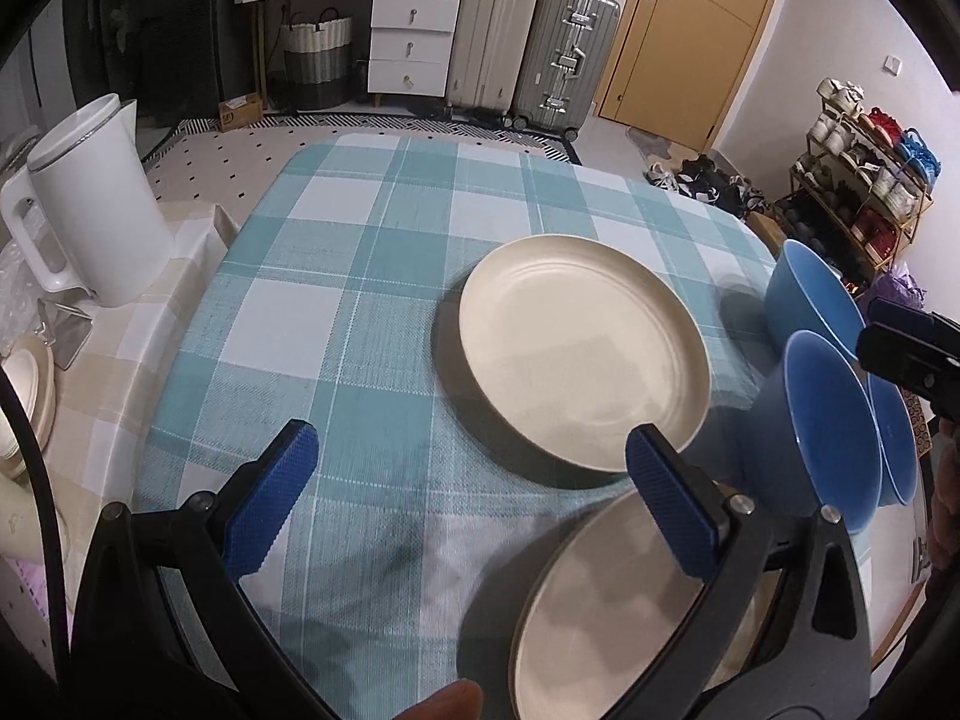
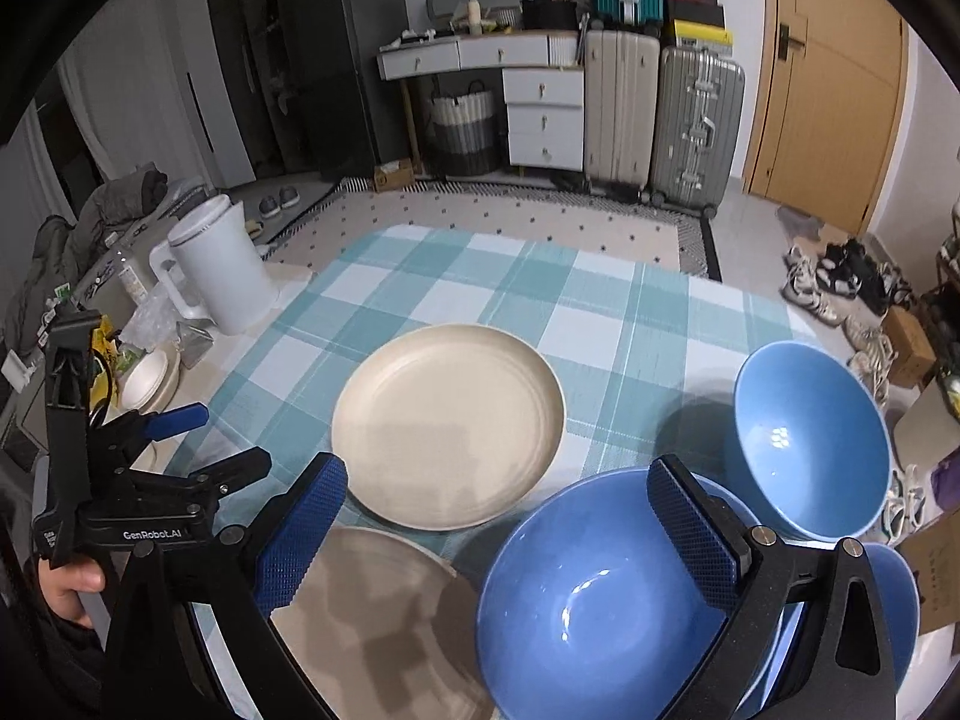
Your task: Organize plates and bowls
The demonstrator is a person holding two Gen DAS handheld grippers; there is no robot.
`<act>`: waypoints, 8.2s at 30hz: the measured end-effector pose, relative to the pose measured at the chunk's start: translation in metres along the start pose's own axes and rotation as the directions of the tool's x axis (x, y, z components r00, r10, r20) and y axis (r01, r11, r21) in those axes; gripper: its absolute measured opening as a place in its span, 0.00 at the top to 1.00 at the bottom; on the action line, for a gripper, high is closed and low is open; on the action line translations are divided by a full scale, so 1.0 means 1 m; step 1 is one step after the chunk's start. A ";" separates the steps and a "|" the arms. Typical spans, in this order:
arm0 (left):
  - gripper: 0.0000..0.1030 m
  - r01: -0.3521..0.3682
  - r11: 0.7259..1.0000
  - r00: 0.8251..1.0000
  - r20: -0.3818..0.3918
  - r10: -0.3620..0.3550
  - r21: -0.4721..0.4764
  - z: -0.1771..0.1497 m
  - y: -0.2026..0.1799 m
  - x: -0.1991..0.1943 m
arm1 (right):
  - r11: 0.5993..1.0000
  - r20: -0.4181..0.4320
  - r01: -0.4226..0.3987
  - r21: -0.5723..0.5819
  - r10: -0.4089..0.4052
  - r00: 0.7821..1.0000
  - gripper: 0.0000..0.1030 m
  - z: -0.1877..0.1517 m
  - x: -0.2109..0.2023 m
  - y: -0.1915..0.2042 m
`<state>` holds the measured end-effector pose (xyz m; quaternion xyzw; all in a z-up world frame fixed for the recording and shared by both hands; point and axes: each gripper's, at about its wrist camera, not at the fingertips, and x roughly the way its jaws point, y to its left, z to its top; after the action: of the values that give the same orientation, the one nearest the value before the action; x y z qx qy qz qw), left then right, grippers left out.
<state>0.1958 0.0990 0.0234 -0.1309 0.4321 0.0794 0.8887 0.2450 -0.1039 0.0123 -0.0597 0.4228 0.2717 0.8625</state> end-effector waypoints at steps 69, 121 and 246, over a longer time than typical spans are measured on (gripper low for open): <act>0.55 0.055 0.998 0.982 -0.180 -0.051 0.015 0.013 -0.005 0.115 | 1.000 -0.375 0.008 -0.009 -0.010 0.927 0.67 0.022 0.177 -0.039; 0.79 -0.004 0.998 0.999 -0.033 0.006 0.062 0.009 -0.018 0.024 | 0.999 -0.170 0.028 -0.038 -0.034 0.985 0.82 0.028 0.097 -0.012; 0.79 -0.034 0.971 0.999 -0.023 0.041 0.237 -0.162 -0.053 -0.055 | 0.998 -0.096 0.062 0.014 -0.061 0.993 0.82 -0.160 -0.001 0.027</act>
<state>0.0543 -0.0019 -0.0210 -0.0168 0.4532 0.0423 0.8902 0.1192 -0.1350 -0.0857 -0.0783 0.4640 0.2382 0.8496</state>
